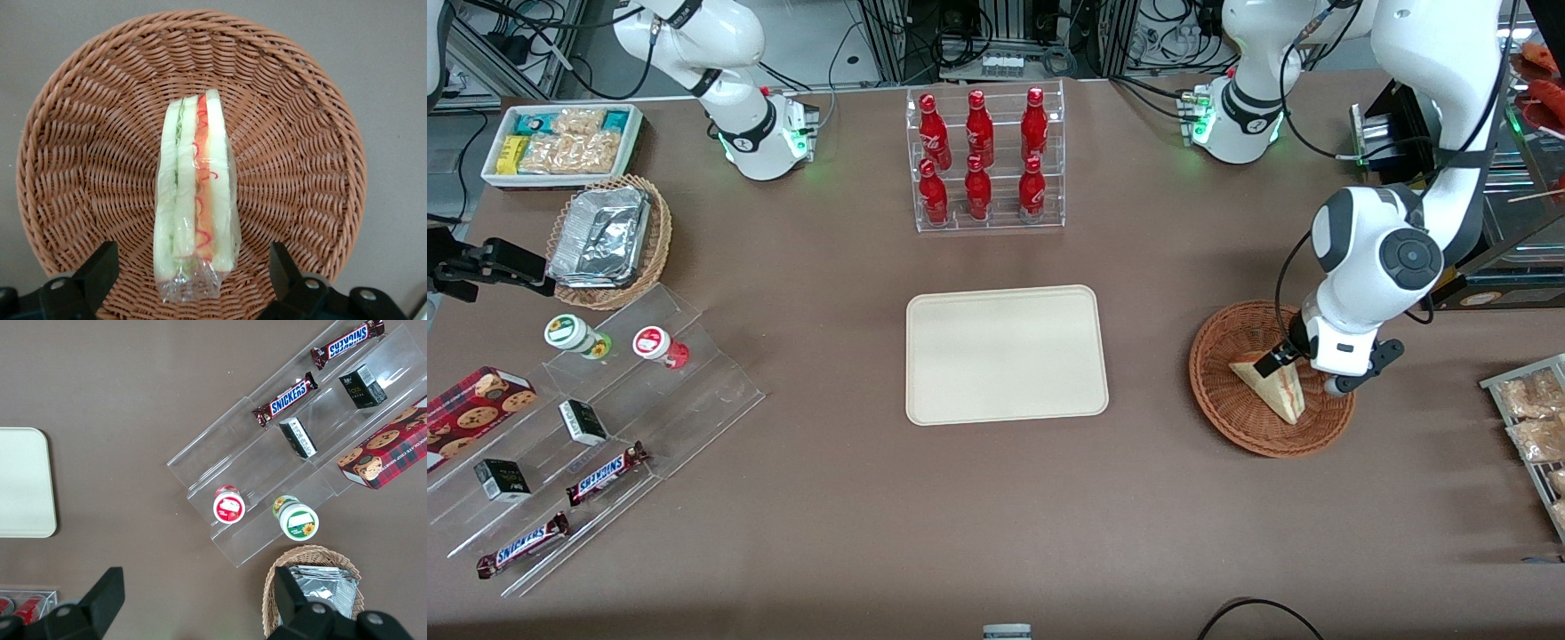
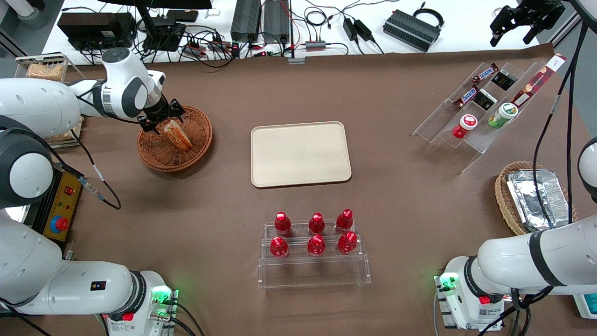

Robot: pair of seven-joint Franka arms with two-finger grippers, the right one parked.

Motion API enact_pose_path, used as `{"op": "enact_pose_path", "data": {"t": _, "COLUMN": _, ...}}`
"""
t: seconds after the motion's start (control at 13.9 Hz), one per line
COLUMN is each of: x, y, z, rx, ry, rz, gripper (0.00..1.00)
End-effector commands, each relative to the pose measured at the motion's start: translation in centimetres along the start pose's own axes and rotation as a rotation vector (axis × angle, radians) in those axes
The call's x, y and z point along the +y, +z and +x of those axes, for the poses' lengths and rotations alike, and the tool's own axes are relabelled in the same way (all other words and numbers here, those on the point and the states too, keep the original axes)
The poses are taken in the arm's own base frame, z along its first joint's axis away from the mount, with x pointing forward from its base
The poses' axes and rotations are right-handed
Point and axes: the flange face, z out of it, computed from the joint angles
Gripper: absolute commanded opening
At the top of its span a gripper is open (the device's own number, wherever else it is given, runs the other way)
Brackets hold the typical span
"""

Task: Place sandwich from basket to tray
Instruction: 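Close the left gripper on the sandwich and lift it from the basket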

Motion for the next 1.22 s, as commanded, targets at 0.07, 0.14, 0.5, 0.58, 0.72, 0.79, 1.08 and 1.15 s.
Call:
{"op": "enact_pose_path", "data": {"t": 0.07, "x": -0.1, "y": 1.0, "z": 0.3, "rx": 0.003, "ry": -0.021, "rz": -0.001, "gripper": 1.0}}
{"op": "enact_pose_path", "data": {"t": 0.14, "x": -0.1, "y": 1.3, "z": 0.3, "rx": 0.009, "ry": -0.02, "rz": -0.007, "gripper": 1.0}}
{"op": "enact_pose_path", "data": {"t": 0.5, "x": -0.1, "y": 2.3, "z": 0.3, "rx": -0.002, "ry": -0.023, "rz": -0.001, "gripper": 0.12}}
{"op": "enact_pose_path", "data": {"t": 0.58, "x": -0.1, "y": 2.4, "z": 0.3, "rx": -0.004, "ry": -0.02, "rz": 0.002, "gripper": 0.0}}
{"op": "enact_pose_path", "data": {"t": 0.72, "x": -0.1, "y": 2.1, "z": 0.4, "rx": -0.004, "ry": -0.015, "rz": 0.002, "gripper": 0.0}}
{"op": "enact_pose_path", "data": {"t": 0.79, "x": 0.1, "y": 1.6, "z": 0.5, "rx": -0.001, "ry": -0.011, "rz": -0.001, "gripper": 0.0}}
{"op": "enact_pose_path", "data": {"t": 1.08, "x": 2.2, "y": -3.7, "z": 1.6, "rx": -0.018, "ry": 0.017, "rz": 0.021, "gripper": 0.0}}
{"op": "enact_pose_path", "data": {"t": 1.15, "x": 3.2, "y": -6.0, "z": 2.1, "rx": -0.019, "ry": 0.037, "rz": 0.042, "gripper": 0.0}}
